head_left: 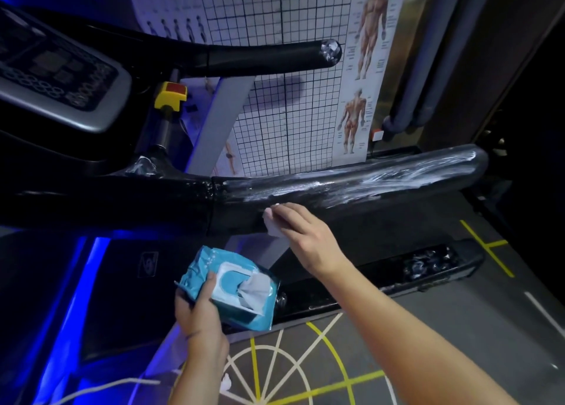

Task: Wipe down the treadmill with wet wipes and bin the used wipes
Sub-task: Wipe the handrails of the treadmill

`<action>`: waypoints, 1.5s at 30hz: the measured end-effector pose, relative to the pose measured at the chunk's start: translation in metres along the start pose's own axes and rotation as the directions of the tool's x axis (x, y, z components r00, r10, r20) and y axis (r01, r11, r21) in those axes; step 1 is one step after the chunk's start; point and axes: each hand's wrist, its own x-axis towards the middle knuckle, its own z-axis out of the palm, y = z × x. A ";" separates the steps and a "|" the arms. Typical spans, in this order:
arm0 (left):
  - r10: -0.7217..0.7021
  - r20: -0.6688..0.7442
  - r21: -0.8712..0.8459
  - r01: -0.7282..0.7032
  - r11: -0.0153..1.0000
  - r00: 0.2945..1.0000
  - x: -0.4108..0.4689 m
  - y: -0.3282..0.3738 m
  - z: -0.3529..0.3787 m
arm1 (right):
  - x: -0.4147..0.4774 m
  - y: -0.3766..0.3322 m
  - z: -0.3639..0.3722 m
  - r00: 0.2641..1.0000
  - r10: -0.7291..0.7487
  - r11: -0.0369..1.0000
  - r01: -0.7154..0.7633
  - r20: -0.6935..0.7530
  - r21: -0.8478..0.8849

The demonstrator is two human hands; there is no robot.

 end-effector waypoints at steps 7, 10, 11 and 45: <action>-0.012 0.062 -0.006 0.012 1.000 0.998 -0.014 -0.013 -0.001 | -0.031 0.066 -0.046 0.877 0.441 0.889 -0.455 -0.191 -0.038; 0.001 0.043 0.018 -0.002 1.000 0.999 -0.013 -0.014 0.003 | -0.023 0.060 -0.047 0.843 0.455 0.865 -0.495 -0.287 -0.085; 0.008 0.040 0.016 -0.008 1.000 0.999 -0.014 -0.013 0.005 | -0.016 0.049 -0.041 0.837 0.464 0.859 -0.505 -0.290 -0.081; -0.109 0.052 0.104 0.103 0.989 0.993 -0.049 -0.027 0.046 | -0.050 0.060 -0.036 0.774 0.585 0.808 -0.581 -0.243 0.095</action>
